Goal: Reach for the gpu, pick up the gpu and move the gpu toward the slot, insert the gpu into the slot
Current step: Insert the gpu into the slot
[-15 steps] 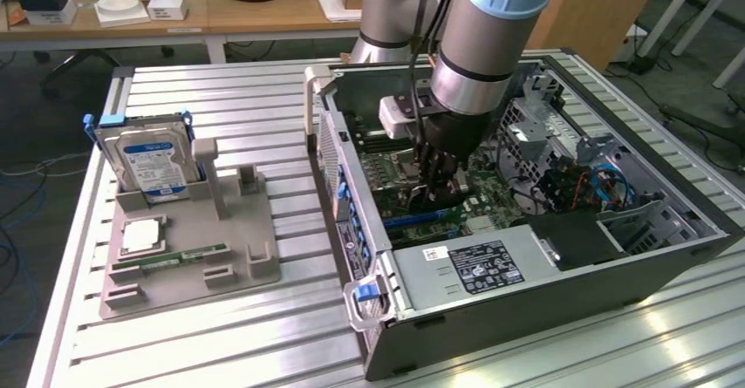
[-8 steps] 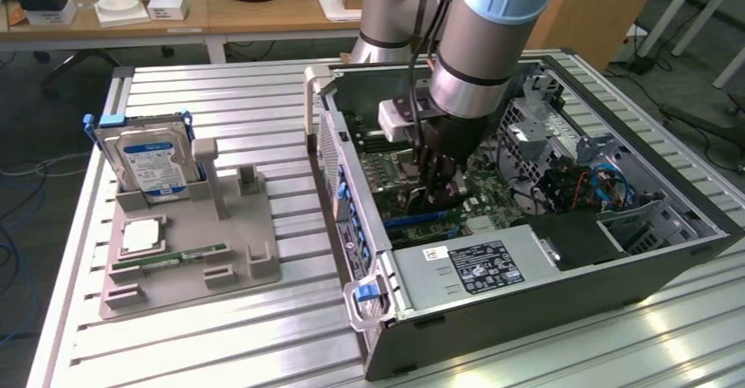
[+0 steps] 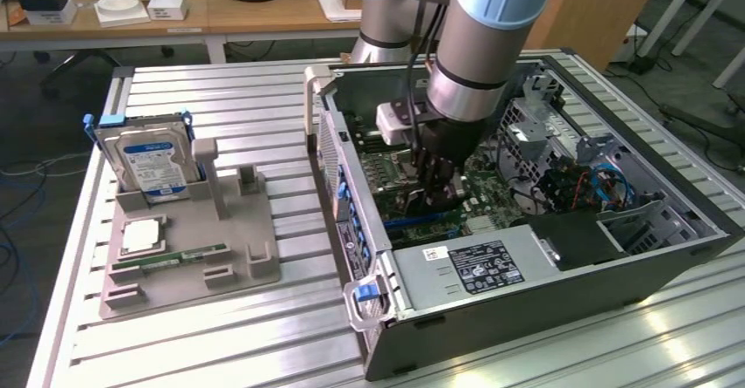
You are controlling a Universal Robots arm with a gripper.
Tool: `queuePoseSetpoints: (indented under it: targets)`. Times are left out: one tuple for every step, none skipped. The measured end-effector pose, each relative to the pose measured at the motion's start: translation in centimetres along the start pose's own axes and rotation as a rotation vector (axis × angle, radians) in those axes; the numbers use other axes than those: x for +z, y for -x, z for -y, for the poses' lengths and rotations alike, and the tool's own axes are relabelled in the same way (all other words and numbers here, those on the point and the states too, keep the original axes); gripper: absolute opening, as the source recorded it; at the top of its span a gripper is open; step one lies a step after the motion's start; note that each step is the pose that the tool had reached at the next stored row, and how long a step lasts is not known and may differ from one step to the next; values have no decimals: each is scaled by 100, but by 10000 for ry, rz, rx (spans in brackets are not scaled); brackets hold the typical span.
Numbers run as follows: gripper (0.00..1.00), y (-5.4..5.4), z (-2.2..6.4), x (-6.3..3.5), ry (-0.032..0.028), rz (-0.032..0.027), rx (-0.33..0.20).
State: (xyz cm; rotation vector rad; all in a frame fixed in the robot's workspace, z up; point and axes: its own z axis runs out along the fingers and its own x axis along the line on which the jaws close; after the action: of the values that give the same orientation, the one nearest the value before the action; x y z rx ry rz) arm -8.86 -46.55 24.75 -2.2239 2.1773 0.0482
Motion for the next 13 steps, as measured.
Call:
queuePoseSetpoints:
  targets:
    - [26, 1, -1, 6, 0, 1, 0]
    - [26, 2, -3, 11, 0, 0, 2]
    - [26, 3, -6, 16, 0, 0, 3]
    - [26, 3, -10, 20, 0, 0, 2]
    - [26, 4, -12, 26, -1, 1, 1]
    - [26, 4, -14, 32, 0, 0, 0]
    - [26, 4, -14, 37, 1, -3, -2]
    - [26, 4, -15, 44, 2, -5, 0]
    - [26, 4, -17, 50, 5, -6, 1]
    - [26, 4, -17, 56, 6, -7, 0]
    - [26, 4, -17, 59, 4, -6, 1]
    - [26, 4, -17, 60, 3, -5, 1]
    - [26, 5, -17, 61, 1, -2, 1]
